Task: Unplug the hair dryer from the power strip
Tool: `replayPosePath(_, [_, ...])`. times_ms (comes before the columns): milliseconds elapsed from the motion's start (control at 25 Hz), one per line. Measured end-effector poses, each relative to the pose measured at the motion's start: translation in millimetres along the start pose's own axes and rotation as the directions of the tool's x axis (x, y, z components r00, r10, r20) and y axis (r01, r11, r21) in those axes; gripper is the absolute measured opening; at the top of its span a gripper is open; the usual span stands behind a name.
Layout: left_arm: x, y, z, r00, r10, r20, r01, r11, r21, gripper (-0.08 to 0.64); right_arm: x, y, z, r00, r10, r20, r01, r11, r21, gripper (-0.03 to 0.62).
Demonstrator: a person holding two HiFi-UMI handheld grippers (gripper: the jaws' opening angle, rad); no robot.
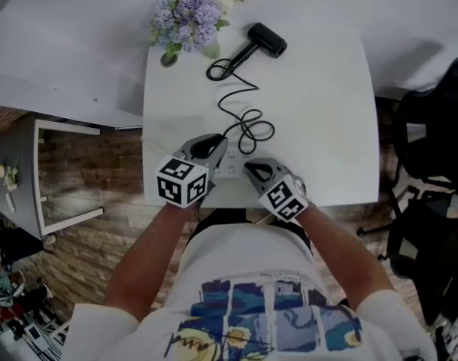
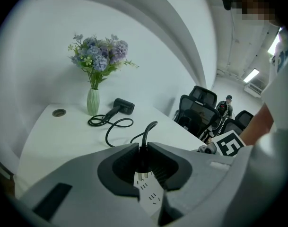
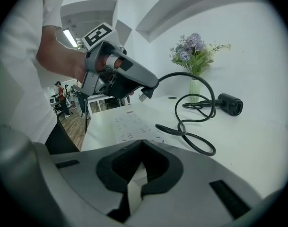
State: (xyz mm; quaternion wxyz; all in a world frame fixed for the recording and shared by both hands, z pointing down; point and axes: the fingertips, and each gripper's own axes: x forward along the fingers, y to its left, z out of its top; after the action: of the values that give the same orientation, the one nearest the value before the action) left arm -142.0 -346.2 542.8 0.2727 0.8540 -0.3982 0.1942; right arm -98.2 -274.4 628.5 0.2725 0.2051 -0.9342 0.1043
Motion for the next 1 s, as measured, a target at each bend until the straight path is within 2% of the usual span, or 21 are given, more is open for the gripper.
replayPosePath(160, [-8,-4,7,1.0,-0.017,0.024,0.018,0.999,-0.03,0.054,0,1,-1,1.0,0.004,-0.011,-0.004,1.0,0.001,-0.005])
replayPosePath(640, [-20,-10,24,0.996,-0.058,0.061,0.061,0.996,-0.061,0.052,1,0,0,1.0,0.018,-0.019,-0.017,1.0,0.013,-0.005])
replayPosePath(1000, [-19,-12,28,0.996,-0.071,0.061,0.075,0.995,-0.06,0.052,1,0,-1,1.0,0.021,-0.021,-0.021,1.0,0.023,-0.005])
